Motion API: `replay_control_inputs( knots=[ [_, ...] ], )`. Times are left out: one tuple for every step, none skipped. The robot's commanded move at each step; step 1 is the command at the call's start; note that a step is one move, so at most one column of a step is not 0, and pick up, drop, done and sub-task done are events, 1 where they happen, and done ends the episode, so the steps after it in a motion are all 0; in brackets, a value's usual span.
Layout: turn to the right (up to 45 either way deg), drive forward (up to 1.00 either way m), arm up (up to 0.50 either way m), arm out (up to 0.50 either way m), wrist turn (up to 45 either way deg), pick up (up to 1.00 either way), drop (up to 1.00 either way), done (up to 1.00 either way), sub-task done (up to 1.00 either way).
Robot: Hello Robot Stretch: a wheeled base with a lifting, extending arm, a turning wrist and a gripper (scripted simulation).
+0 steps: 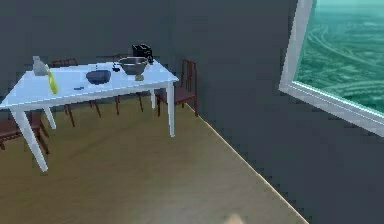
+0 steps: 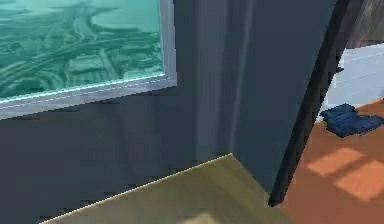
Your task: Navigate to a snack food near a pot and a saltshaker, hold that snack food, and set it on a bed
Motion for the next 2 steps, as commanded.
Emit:
replay_control_inputs(
  knots=[
    [33.0,0.00,0.00,0.00,0.0,0.00,0.00,0.00,0.00],
    [0.0,0.20,0.00,0.00,0.0,0.00,0.00,0.00,0.00]
  ],
)
